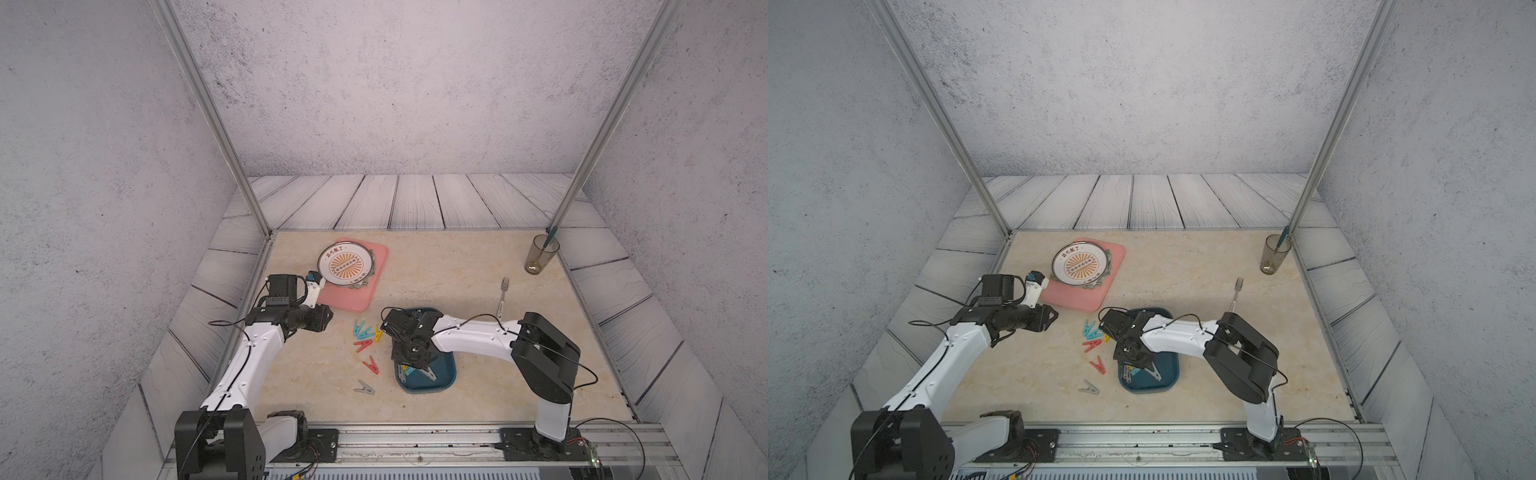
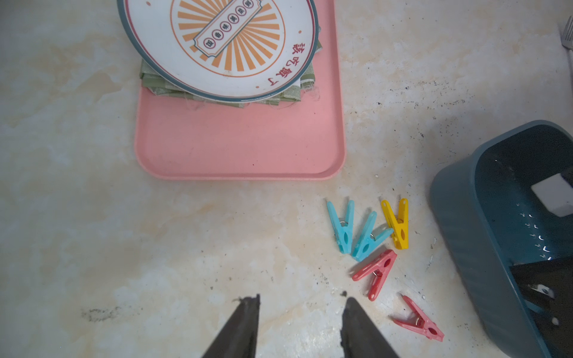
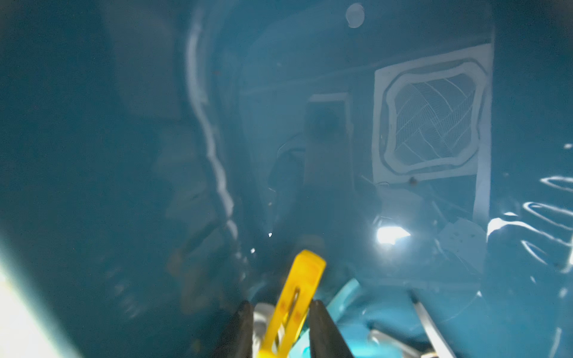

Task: Take the clothespins out of the storage box
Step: Pick up the clothespin from the storage box.

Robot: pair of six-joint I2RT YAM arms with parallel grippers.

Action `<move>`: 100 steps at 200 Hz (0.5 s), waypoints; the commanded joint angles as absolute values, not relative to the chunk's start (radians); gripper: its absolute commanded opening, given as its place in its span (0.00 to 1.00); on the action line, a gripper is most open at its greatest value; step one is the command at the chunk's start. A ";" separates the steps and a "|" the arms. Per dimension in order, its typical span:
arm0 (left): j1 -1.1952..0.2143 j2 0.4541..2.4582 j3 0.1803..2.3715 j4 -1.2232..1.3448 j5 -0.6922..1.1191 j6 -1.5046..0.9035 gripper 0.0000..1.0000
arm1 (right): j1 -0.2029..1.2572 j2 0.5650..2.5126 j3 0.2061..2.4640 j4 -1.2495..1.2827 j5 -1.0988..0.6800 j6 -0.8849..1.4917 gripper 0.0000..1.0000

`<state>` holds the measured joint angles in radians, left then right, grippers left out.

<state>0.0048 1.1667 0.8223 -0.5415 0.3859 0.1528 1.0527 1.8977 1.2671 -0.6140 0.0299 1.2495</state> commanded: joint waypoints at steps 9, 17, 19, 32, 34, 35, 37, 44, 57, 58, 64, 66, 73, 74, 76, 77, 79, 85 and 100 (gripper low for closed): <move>0.013 1.168 0.830 -0.546 0.388 0.158 0.49 | 1.057 1.917 1.270 -0.660 0.083 1.254 0.26; 0.013 1.167 0.830 -0.547 0.387 0.159 0.49 | 1.057 1.904 1.269 -0.664 0.100 1.250 0.24; 0.013 1.167 0.830 -0.547 0.388 0.159 0.49 | 1.057 1.901 1.267 -0.663 0.104 1.250 0.23; 0.014 1.166 0.831 -0.548 0.388 0.159 0.49 | 1.058 1.874 1.264 -0.667 0.131 1.241 0.21; 0.014 1.166 0.832 -0.548 0.389 0.159 0.49 | 1.057 1.871 1.264 -0.667 0.135 1.239 0.21; 0.013 1.166 0.832 -0.548 0.389 0.159 0.49 | 1.058 1.868 1.264 -0.667 0.137 1.238 0.20; 0.013 1.166 0.831 -0.548 0.390 0.159 0.49 | 1.057 1.864 1.264 -0.667 0.141 1.235 0.20; 0.013 1.164 0.831 -0.548 0.389 0.159 0.49 | 1.057 1.848 1.264 -0.667 0.156 1.222 0.19; 0.014 1.161 0.831 -0.548 0.390 0.158 0.49 | 1.057 1.819 1.265 -0.671 0.186 1.185 0.18; 0.014 1.161 0.831 -0.548 0.390 0.158 0.49 | 1.058 1.817 1.265 -0.672 0.189 1.182 0.18; 0.013 1.160 0.830 -0.548 0.390 0.158 0.49 | 1.057 1.804 1.270 -0.682 0.206 1.164 0.17; 0.013 1.160 0.830 -0.548 0.390 0.157 0.49 | 1.057 1.801 1.272 -0.684 0.213 1.157 0.17; 0.013 1.158 0.831 -0.548 0.390 0.157 0.49 | 1.057 1.786 1.277 -0.693 0.233 1.127 0.17; 0.013 1.159 0.830 -0.548 0.390 0.156 0.49 | 1.057 1.783 1.278 -0.695 0.237 1.123 0.17; 0.013 1.158 0.830 -0.548 0.390 0.156 0.49 | 1.057 1.780 1.280 -0.699 0.243 1.115 0.17; 0.012 1.158 0.830 -0.548 0.390 0.156 0.49 | 1.057 1.778 1.281 -0.701 0.246 1.111 0.16; 0.013 1.158 0.828 -0.548 0.390 0.157 0.49 | 1.057 1.773 1.283 -0.706 0.255 1.099 0.16; 0.013 1.157 0.830 -0.548 0.388 0.156 0.49 | 1.057 1.763 1.287 -0.708 0.269 1.073 0.16; 0.013 1.155 0.828 -0.546 0.385 0.155 0.49 | 1.057 1.736 1.291 -0.691 0.283 0.973 0.16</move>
